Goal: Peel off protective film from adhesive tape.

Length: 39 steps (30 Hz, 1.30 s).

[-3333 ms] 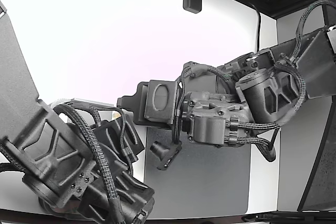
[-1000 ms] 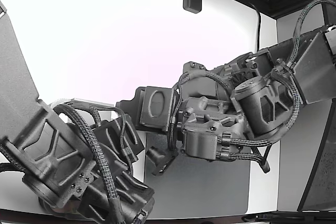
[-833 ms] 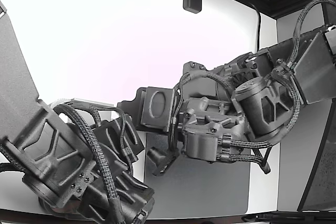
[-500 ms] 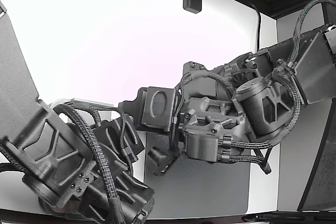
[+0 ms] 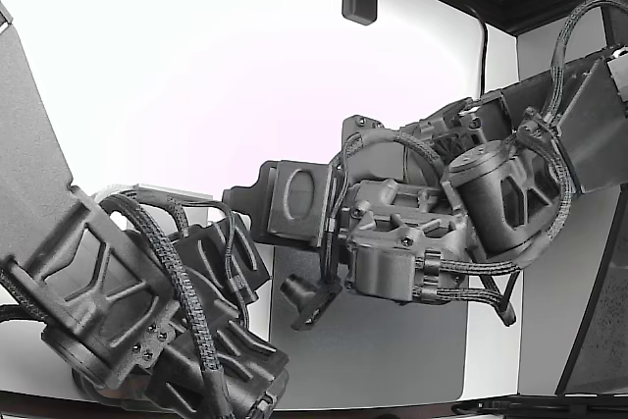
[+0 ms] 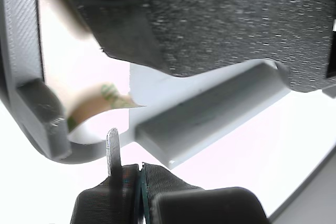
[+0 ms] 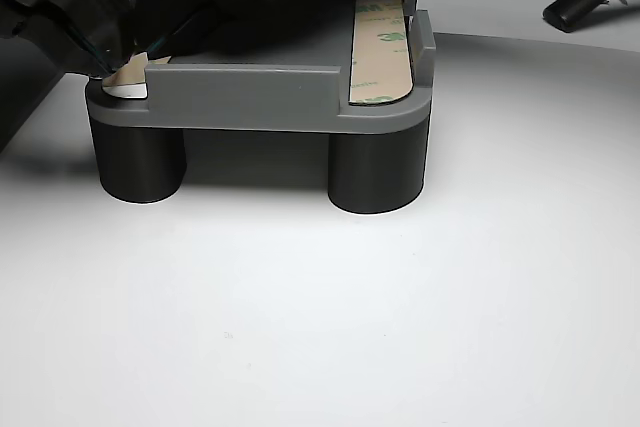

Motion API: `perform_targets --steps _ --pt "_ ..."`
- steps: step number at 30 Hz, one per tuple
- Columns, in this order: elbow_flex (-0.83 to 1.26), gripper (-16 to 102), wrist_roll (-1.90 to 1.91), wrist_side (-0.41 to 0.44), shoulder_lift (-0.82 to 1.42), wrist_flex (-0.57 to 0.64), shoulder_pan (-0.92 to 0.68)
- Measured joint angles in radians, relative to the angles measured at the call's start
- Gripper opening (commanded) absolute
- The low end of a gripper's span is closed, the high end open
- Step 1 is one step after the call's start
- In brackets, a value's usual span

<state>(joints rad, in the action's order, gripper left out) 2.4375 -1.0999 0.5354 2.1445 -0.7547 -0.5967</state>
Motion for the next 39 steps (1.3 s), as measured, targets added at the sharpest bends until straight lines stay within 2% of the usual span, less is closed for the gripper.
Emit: perform_targets --steps 6,12,16,17,18,19,20,21,24,25,26,27,29,31,32,33,39 --pt "-0.048 -11 0.041 0.003 0.077 -0.126 0.018" --pt "0.012 -10 0.087 -0.055 0.27 -0.221 0.084" --pt "0.009 7 0.137 -0.104 0.368 -0.268 0.14" --pt "0.005 17 0.147 -0.117 0.385 -0.278 0.152" --pt "-0.002 42 0.163 -0.124 0.399 -0.281 0.163" --pt "-0.008 71 0.183 -0.135 0.413 -0.284 0.172" --pt "-0.009 93 0.201 -0.143 0.423 -0.285 0.178" --pt "-0.009 100 0.216 -0.143 0.437 -0.288 0.179" --pt "0.002 100 0.288 -0.106 0.497 -0.304 0.181" --pt "0.008 94 0.324 -0.098 0.528 -0.316 0.181" --pt "0.02 75 0.362 -0.094 0.565 -0.321 0.181" --pt "0.032 63 0.405 -0.083 0.604 -0.321 0.181" --pt "0.044 70 0.508 -0.063 0.687 -0.328 0.183" --pt "0.046 67 0.624 -0.067 0.753 -0.351 0.187" --pt "0.038 78 0.678 -0.072 0.775 -0.364 0.189" --pt "0.037 99 0.729 -0.067 0.787 -0.368 0.189" --pt "0.06 100 1.068 0.017 0.788 -0.291 0.193"
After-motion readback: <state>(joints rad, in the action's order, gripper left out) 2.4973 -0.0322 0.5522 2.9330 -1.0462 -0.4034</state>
